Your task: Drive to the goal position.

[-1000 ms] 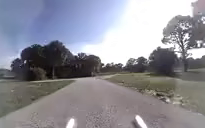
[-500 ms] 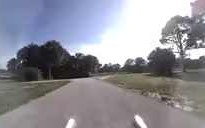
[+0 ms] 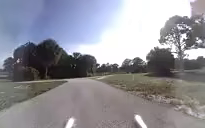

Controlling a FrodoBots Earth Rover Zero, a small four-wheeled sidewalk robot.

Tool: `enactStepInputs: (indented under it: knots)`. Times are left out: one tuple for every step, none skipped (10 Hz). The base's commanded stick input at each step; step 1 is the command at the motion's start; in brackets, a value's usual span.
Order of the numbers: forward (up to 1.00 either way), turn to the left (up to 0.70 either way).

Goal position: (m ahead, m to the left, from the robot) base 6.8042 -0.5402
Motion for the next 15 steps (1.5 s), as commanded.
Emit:
enactStepInputs:
  knots:
    - [0.7, 0.0]
    - [0.7, 0.0]
    - [0.7, 0.35]
    - [0.7, 0.35]
    - [0.7, 0.35]
    - [0.7, 0.35]
    - [0.7, 0.35]
    - [0.7, 0.35]
    - [0.7, 0.35]
    - [0.7, 0.35]
    - [0.7, 0.31]
    - [0.7, 0.0]
    - [0.7, 0.0]
    - [0.7, 0.0]
    - [0.7, 0.0]
